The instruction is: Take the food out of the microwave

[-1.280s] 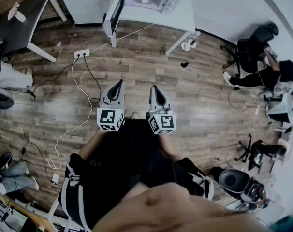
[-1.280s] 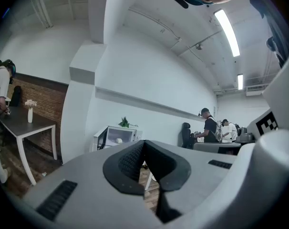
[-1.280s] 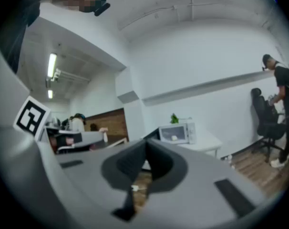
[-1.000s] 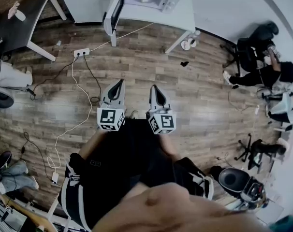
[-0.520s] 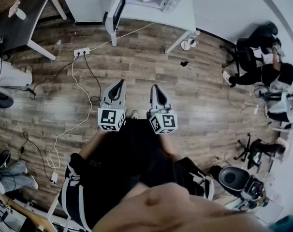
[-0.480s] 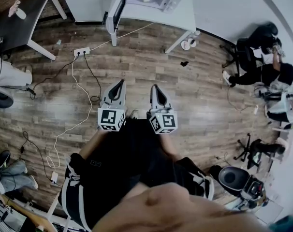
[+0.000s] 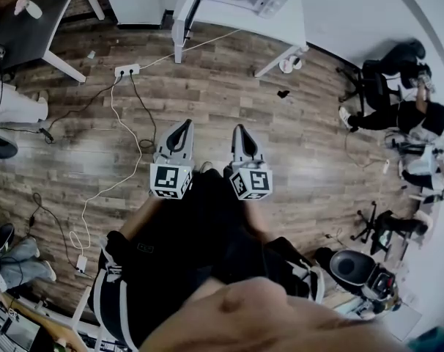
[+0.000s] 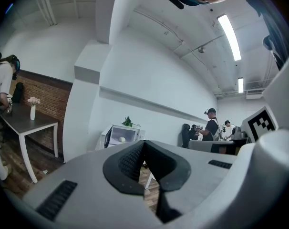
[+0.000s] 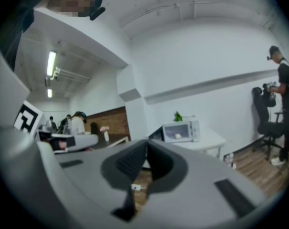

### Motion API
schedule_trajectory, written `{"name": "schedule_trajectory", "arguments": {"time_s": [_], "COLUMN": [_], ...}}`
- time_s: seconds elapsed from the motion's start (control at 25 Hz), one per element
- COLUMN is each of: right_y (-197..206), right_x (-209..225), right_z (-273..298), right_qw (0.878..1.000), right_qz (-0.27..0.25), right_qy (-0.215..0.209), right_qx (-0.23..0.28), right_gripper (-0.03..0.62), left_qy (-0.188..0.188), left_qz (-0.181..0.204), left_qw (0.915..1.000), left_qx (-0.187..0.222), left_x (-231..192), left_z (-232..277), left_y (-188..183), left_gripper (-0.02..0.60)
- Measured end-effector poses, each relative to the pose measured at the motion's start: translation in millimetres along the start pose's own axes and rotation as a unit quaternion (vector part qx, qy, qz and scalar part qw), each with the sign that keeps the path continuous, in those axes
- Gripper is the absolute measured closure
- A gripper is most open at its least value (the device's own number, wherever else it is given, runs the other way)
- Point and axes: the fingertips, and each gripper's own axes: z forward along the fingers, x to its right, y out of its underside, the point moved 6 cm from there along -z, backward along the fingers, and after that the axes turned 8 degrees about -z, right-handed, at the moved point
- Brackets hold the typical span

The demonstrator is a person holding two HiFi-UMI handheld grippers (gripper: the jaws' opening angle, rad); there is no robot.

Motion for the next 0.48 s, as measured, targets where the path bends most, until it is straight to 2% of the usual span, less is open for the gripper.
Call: {"name": "schedule_trajectory", "arguments": {"time_s": [0.24, 0.48], "right_y": [-1, -1], "right_x": [-9, 9], "right_z": [18, 38], "right_qw": [1.0, 1.0], "right_qz": [0.009, 0.014], "right_qy": [0.018, 0.023], "right_qx": [0.01, 0.007], "right_gripper": [0.563, 0.562], "left_qy": [0.018, 0.03], "left_qz": [-0.004, -0.009], "left_qw": [0.9998, 0.9994], "left_qx": [-0.008, -0.016], "left_x": [-14, -16], "left_z": [9, 34], "left_y": [3, 4], "left_gripper": [0.549, 0.549]}}
